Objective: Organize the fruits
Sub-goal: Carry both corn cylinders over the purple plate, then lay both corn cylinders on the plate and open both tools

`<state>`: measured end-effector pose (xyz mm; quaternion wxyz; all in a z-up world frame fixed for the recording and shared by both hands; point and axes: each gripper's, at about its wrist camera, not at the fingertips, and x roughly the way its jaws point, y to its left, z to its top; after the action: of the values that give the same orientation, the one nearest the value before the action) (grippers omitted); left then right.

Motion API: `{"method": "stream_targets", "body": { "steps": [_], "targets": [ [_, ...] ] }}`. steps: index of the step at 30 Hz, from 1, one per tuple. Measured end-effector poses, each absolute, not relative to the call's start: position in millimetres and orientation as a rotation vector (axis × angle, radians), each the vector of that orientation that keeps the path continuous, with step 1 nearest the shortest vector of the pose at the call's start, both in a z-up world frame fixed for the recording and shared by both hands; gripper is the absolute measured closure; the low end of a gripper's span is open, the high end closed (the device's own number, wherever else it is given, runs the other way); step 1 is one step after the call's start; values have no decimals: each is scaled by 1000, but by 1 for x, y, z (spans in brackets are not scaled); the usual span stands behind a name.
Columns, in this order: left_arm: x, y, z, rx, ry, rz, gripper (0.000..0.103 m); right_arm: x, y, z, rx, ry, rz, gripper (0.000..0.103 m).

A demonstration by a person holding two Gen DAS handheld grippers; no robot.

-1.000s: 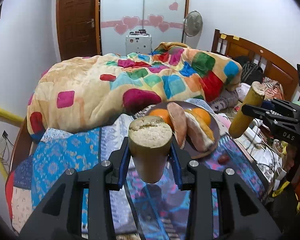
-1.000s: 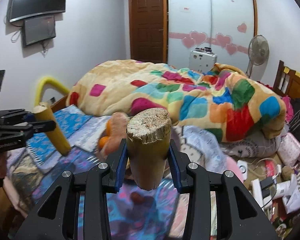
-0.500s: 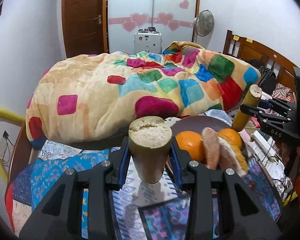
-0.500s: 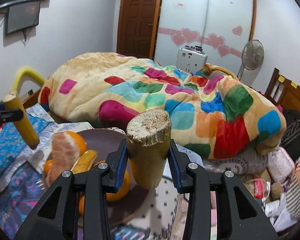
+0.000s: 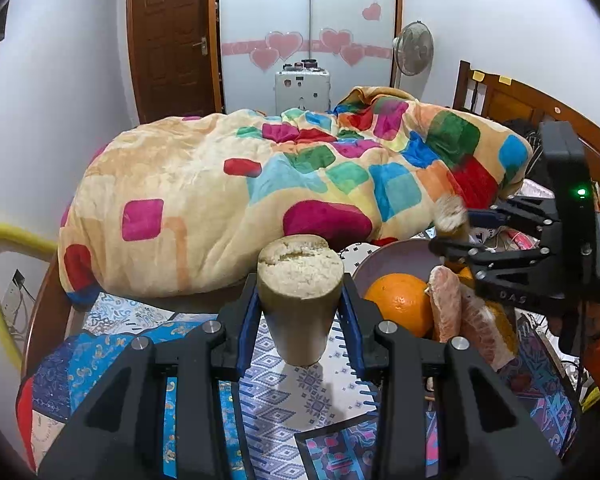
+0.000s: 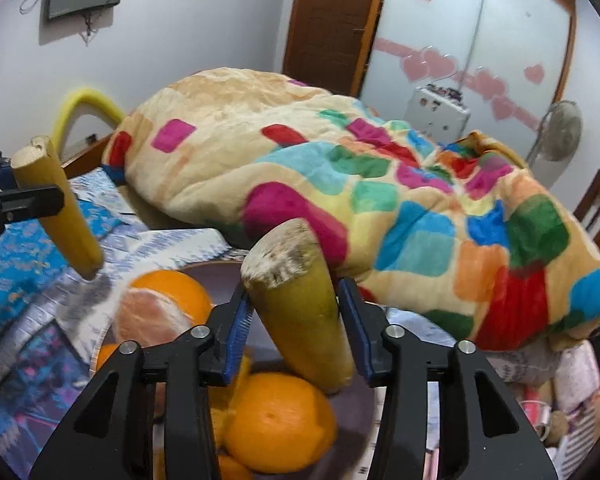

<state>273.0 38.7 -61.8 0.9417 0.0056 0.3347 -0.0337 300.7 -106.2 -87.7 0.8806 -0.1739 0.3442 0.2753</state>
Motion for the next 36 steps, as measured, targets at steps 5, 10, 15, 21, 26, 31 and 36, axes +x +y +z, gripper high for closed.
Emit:
{"method": "stream_targets", "body": {
  "steps": [5,10,15,21,26,31,36],
  "targets": [
    [266,37,-58,13,674,-80,66,305,-106,-89,-324,759,600,52],
    [262,32,-57,21,671,-97,66,307,-113,-88,-268,795,629,50],
    [257,25,-52,25,662,-116,66,305,-114,-88,-246,810,646,48],
    [248,15,-45,32,650,-126,66,295,-127,-82,-209,797,653,48],
    [238,4,-37,38,649,-144,66,279,-138,-75,-224,760,625,48],
    [229,-11,-29,47,661,-180,66,261,-153,-69,-213,716,604,48],
    [225,-28,-25,43,689,-232,66,248,-168,-65,-200,683,597,48]
  ]
}}
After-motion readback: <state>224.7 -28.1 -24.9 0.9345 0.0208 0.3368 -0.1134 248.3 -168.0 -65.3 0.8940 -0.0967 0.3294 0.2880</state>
